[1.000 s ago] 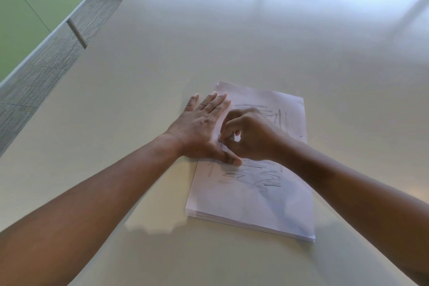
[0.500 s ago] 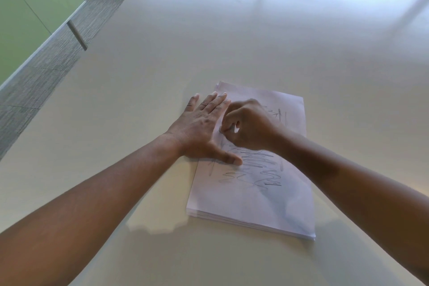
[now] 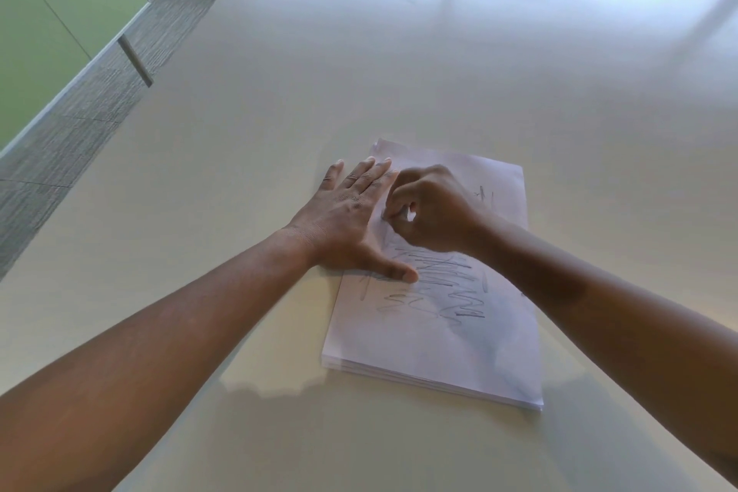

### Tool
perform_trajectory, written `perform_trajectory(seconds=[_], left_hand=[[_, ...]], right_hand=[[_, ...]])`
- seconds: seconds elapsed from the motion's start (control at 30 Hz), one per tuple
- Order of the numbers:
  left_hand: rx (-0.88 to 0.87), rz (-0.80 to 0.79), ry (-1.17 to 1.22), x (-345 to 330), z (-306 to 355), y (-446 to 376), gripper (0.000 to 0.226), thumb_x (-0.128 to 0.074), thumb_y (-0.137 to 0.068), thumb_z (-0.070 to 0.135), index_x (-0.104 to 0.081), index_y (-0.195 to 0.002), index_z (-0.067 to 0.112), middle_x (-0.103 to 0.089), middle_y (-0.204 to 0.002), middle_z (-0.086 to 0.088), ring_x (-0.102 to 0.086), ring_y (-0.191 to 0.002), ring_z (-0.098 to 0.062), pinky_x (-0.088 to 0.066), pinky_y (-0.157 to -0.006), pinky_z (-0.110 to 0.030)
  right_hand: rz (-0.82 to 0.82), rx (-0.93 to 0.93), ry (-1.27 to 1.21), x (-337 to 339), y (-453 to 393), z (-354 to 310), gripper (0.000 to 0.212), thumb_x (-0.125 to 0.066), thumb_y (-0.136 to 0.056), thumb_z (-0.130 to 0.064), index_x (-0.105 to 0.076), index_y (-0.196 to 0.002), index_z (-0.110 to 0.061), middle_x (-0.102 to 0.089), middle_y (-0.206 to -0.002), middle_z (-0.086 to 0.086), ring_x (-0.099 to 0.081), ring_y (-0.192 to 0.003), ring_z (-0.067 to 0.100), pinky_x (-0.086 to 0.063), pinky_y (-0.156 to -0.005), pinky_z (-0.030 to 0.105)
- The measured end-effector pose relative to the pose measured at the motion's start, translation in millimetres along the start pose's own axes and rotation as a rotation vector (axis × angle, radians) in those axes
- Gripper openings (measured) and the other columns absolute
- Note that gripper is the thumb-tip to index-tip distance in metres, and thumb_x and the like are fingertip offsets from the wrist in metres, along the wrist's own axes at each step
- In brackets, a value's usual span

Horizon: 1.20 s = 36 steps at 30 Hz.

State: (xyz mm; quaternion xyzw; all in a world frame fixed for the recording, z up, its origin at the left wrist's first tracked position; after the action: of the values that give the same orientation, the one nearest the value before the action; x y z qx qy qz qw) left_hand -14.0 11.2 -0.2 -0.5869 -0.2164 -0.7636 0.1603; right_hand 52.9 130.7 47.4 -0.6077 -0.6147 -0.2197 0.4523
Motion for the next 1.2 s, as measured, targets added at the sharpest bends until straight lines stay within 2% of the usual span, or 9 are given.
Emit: perform_trajectory(seconds=[0.1, 0.23, 0.33, 0.57, 0.63, 0.83, 0.93, 1.07, 1.2], left_hand=[[0.009, -0.003, 0.017, -0.1, -0.5, -0.1, 0.159, -0.033, -0.043, 0.113, 0.011, -0.164, 0.019, 0.014, -0.172, 0.005, 0.023, -0.155, -0.009, 0.011, -0.126, -0.05], [0.009, -0.009, 0.007, 0.0, -0.2, -0.7, 0.161, -0.027, -0.039, 0.114, 0.006, -0.165, 0.018, 0.012, -0.172, 0.004, 0.022, -0.156, -0.01, 0.011, -0.126, -0.05], [0.015, -0.013, 0.023, -1.2, -0.1, -0.9, 0.161, -0.029, -0.039, 0.114, 0.005, -0.165, 0.019, 0.012, -0.172, 0.004, 0.021, -0.156, -0.01, 0.012, -0.126, -0.05], [0.011, -0.007, 0.021, 1.0, 0.1, 1.0, 0.16, -0.03, -0.04, 0.113, 0.009, -0.164, 0.019, 0.013, -0.172, 0.004, 0.022, -0.156, -0.01, 0.012, -0.126, -0.05], [0.01, -0.006, 0.021, 1.9, 0.2, 0.8, 0.161, -0.029, -0.039, 0.113, 0.008, -0.165, 0.019, 0.012, -0.173, 0.004, 0.021, -0.156, -0.01, 0.012, -0.126, -0.05], [0.015, -0.002, 0.022, -1.3, -1.4, -0.9, 0.158, -0.037, -0.043, 0.112, 0.004, -0.165, 0.019, 0.012, -0.172, 0.005, 0.022, -0.155, -0.009, 0.012, -0.126, -0.05], [0.01, -0.005, 0.013, -0.6, -0.4, -1.1, 0.16, -0.033, -0.042, 0.113, 0.006, -0.164, 0.019, 0.012, -0.172, 0.004, 0.021, -0.156, -0.01, 0.012, -0.126, -0.051], [0.007, 0.0, 0.03, 0.2, -0.8, 0.7, 0.16, -0.03, -0.041, 0.114, 0.01, -0.164, 0.02, 0.014, -0.172, 0.005, 0.023, -0.155, -0.009, 0.012, -0.126, -0.05], [0.008, 0.001, 0.031, 0.0, -0.5, 0.2, 0.159, -0.032, -0.042, 0.113, 0.009, -0.164, 0.02, 0.013, -0.172, 0.005, 0.022, -0.155, -0.008, 0.012, -0.126, -0.05]], right_hand=[[0.065, -0.06, 0.024, 2.1, -5.8, 9.8, 0.013, -0.071, -0.069, 0.0, -0.077, -0.066, -0.011, -0.068, -0.072, 0.004, -0.06, -0.057, 0.016, -0.053, -0.059, 0.032], [-0.048, 0.023, -0.028, -1.3, 7.1, -1.0, 0.016, -0.074, -0.068, 0.001, -0.075, -0.065, -0.014, -0.065, -0.071, -0.005, -0.055, -0.056, 0.007, -0.05, -0.057, 0.02], [-0.144, 0.056, -0.046, -5.1, 15.9, -7.1, 0.016, -0.075, -0.067, -0.001, -0.076, -0.065, -0.017, -0.067, -0.07, -0.003, -0.059, -0.057, 0.01, -0.05, -0.056, 0.023], [0.073, -0.072, 0.023, 8.0, -9.6, 19.8, 0.013, -0.073, -0.072, -0.003, -0.078, -0.07, -0.015, -0.069, -0.075, 0.002, -0.062, -0.059, 0.015, -0.056, -0.062, 0.032], [0.054, -0.06, 0.016, 8.0, -9.4, 19.3, 0.013, -0.074, -0.072, -0.003, -0.078, -0.069, -0.015, -0.068, -0.075, 0.002, -0.062, -0.059, 0.014, -0.057, -0.061, 0.033], [-0.165, 0.085, -0.064, -1.3, 12.8, -5.3, 0.016, -0.076, -0.067, 0.0, -0.077, -0.067, -0.016, -0.069, -0.072, -0.001, -0.061, -0.058, 0.009, -0.051, -0.058, 0.019], [-0.119, 0.067, -0.049, 1.3, 7.0, 1.6, 0.017, -0.074, -0.066, 0.002, -0.077, -0.068, -0.015, -0.069, -0.073, -0.001, -0.06, -0.058, 0.008, -0.05, -0.06, 0.015], [0.035, -0.017, -0.008, 7.9, -10.6, 17.4, 0.016, -0.075, -0.068, 0.0, -0.078, -0.07, -0.016, -0.069, -0.073, 0.0, -0.059, -0.057, 0.009, -0.055, -0.061, 0.025], [-0.005, -0.019, -0.005, 6.9, -8.3, 17.5, 0.013, -0.077, -0.07, -0.002, -0.077, -0.068, -0.015, -0.068, -0.073, 0.0, -0.059, -0.057, 0.009, -0.055, -0.059, 0.029]])
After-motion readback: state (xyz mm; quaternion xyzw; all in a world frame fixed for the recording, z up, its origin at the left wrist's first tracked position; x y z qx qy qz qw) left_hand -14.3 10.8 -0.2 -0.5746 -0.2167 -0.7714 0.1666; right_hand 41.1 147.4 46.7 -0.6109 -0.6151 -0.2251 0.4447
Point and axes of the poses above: each hand's wrist, its own y-axis away from the middle knuckle, its own x-axis out of the back of the hand, z = x × y, the point moved 4 cm from there along -y, towards the middle knuckle
